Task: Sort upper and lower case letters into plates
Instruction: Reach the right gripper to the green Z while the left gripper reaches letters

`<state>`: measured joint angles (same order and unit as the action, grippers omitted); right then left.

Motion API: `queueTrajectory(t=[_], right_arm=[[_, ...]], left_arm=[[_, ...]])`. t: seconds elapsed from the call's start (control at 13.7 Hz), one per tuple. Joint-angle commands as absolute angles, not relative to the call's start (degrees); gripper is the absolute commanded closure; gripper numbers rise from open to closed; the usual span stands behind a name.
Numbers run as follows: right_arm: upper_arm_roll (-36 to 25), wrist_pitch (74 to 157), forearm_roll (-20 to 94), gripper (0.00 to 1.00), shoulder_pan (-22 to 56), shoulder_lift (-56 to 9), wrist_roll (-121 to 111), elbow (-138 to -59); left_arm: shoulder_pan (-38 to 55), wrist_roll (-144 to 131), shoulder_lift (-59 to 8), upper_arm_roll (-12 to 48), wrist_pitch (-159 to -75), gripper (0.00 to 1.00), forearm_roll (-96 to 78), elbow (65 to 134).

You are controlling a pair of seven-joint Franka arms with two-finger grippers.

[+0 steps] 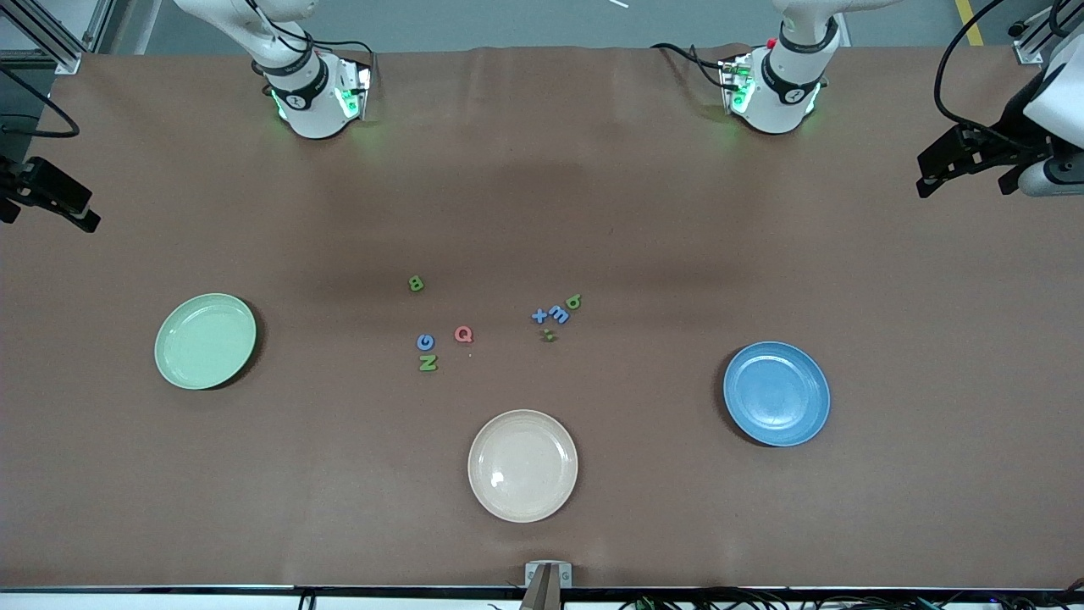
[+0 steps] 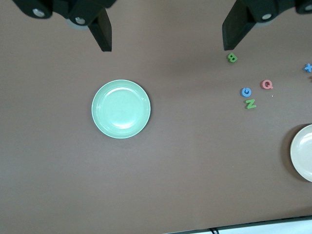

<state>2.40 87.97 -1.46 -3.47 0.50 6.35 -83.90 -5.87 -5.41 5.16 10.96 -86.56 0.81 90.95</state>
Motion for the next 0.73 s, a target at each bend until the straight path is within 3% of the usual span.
queueTrajectory(t=[0.0, 0.44, 0.66], right_arm=[[2.2, 87.5, -1.1, 0.00, -3.3, 0.1, 6.6, -83.1], [2.4, 87.9, -0.4, 0.00, -0.1, -2.2, 8.5, -84.7], [2.4, 96.5, -0.4, 0.00, 6.4, -6.3, 17.8, -89.8]], left_arm=[[-5.7, -4.5, 5.0, 11.2, -85.3, 0.00, 1.9, 90.3], [-3.6, -6.5, 0.2, 12.9, -85.8, 0.00, 1.8, 90.0], [-1.3, -20.3, -2.0, 17.9, -95.9, 0.00, 1.9, 96.9]])
